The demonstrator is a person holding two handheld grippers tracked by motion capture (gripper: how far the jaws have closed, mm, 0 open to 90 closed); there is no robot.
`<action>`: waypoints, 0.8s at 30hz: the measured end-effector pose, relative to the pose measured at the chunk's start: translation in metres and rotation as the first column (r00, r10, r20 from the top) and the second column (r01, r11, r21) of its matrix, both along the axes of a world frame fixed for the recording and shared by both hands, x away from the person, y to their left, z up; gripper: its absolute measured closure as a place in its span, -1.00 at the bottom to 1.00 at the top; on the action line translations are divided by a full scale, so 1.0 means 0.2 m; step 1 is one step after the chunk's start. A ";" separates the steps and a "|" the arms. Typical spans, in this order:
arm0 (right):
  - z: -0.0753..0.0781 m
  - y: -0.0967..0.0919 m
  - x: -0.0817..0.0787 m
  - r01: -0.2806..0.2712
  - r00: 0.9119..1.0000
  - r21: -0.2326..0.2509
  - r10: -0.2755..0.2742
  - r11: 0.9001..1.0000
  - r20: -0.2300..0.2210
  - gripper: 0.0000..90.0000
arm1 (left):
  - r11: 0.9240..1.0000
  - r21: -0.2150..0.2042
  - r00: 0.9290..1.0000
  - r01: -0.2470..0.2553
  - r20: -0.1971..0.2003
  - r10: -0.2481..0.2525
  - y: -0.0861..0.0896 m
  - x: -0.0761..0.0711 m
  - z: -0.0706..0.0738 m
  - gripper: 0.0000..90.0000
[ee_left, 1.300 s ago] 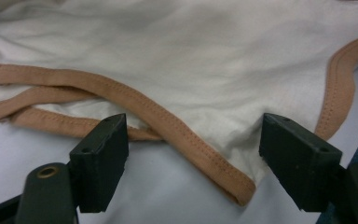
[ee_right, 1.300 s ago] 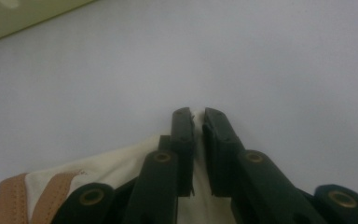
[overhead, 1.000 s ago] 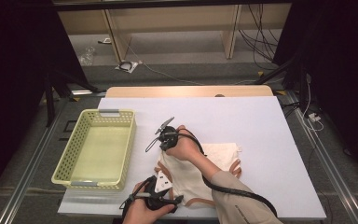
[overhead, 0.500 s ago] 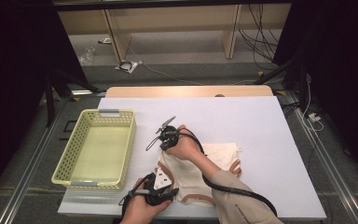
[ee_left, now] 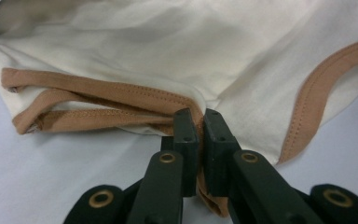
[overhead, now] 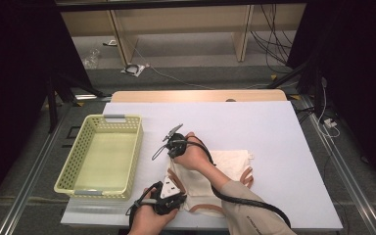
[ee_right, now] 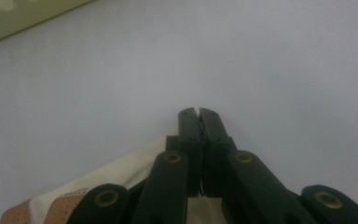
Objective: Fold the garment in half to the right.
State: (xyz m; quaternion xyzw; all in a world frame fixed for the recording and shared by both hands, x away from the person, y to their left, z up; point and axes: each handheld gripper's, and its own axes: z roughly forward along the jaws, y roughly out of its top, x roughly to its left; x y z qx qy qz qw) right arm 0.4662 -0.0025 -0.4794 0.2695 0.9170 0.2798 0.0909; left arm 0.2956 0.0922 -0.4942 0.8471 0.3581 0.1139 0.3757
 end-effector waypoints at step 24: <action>0.09 -0.01 0.02 -0.002 0.999 0.081 -0.002 0.997 0.041 0.99 | 0.994 -0.102 0.999 -0.044 -0.016 0.043 0.11 0.01 0.08 0.91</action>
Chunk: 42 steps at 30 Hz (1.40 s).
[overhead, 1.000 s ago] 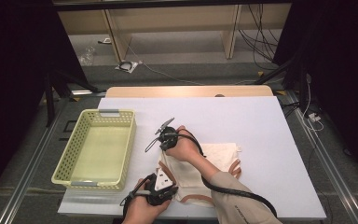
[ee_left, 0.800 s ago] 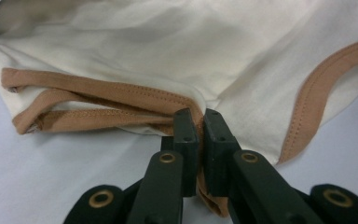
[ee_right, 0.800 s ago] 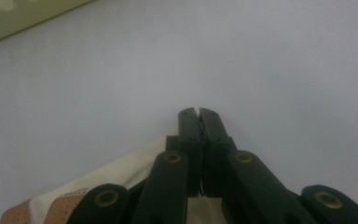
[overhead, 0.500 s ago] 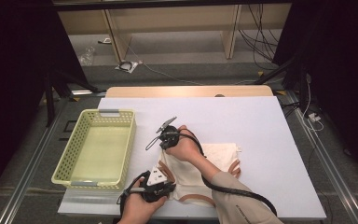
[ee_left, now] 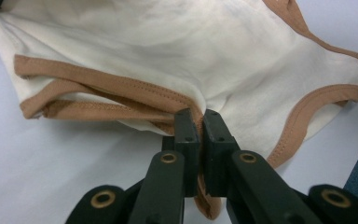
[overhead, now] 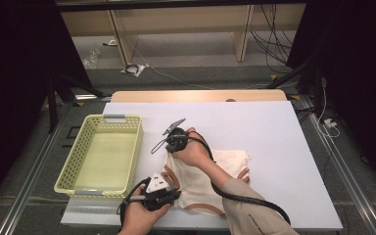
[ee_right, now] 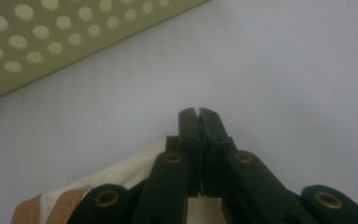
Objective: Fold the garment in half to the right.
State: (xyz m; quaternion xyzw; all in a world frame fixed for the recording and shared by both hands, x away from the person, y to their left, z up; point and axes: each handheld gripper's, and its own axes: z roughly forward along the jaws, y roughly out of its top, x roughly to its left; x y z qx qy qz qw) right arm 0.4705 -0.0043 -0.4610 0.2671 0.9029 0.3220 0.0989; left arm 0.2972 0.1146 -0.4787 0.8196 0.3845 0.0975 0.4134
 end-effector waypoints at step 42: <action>0.06 0.06 0.00 0.003 1.000 0.124 -0.006 0.992 0.024 0.99 | 0.999 0.030 0.999 0.010 0.043 -0.011 0.19 -0.03 0.12 0.91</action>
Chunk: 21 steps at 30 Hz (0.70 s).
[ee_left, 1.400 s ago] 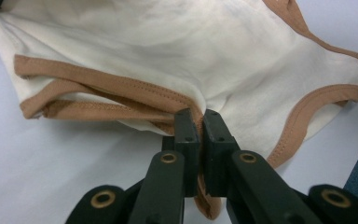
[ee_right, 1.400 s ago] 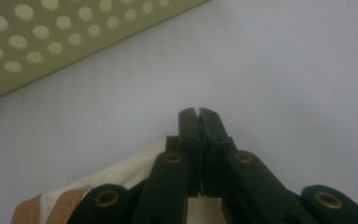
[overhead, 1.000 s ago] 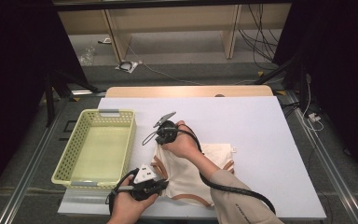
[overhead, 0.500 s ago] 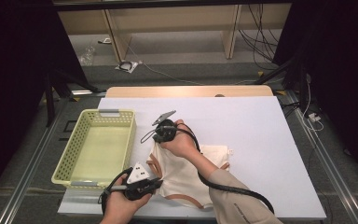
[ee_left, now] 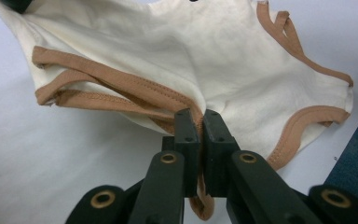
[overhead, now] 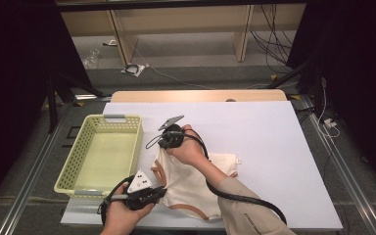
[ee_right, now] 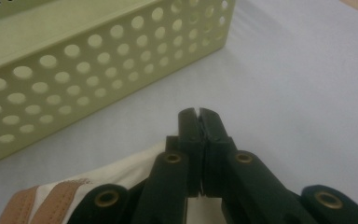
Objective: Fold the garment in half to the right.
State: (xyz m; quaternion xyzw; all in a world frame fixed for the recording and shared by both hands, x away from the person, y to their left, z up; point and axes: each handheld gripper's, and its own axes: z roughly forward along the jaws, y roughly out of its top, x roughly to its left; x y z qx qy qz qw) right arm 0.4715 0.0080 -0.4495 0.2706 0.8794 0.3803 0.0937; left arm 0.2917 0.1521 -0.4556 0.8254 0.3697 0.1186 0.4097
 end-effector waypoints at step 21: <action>0.03 0.02 0.00 0.014 1.000 0.039 -0.014 0.999 -0.001 0.99 | 1.000 -0.021 1.000 -0.011 -0.011 0.011 0.06 0.00 0.03 0.90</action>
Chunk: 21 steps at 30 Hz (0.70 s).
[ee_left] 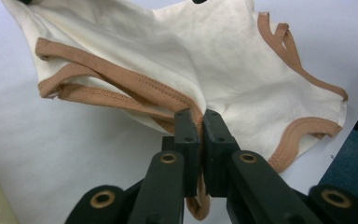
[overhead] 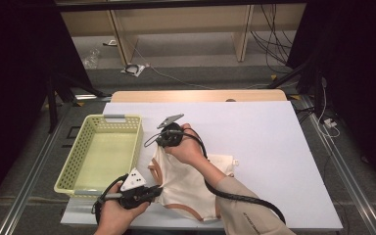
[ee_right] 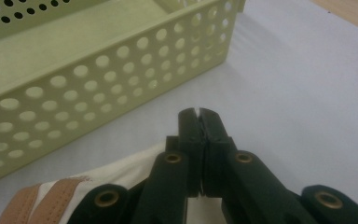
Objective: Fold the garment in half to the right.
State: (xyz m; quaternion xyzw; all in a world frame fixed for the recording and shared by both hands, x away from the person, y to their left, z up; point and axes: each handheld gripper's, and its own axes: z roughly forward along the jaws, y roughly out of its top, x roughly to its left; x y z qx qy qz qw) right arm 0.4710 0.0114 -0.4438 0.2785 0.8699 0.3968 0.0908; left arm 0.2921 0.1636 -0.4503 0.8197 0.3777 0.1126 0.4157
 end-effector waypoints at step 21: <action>0.02 0.04 -0.01 -0.008 1.000 0.011 0.008 1.000 0.001 0.99 | 1.000 -0.026 1.000 -0.009 -0.005 0.009 0.05 -0.01 0.02 0.90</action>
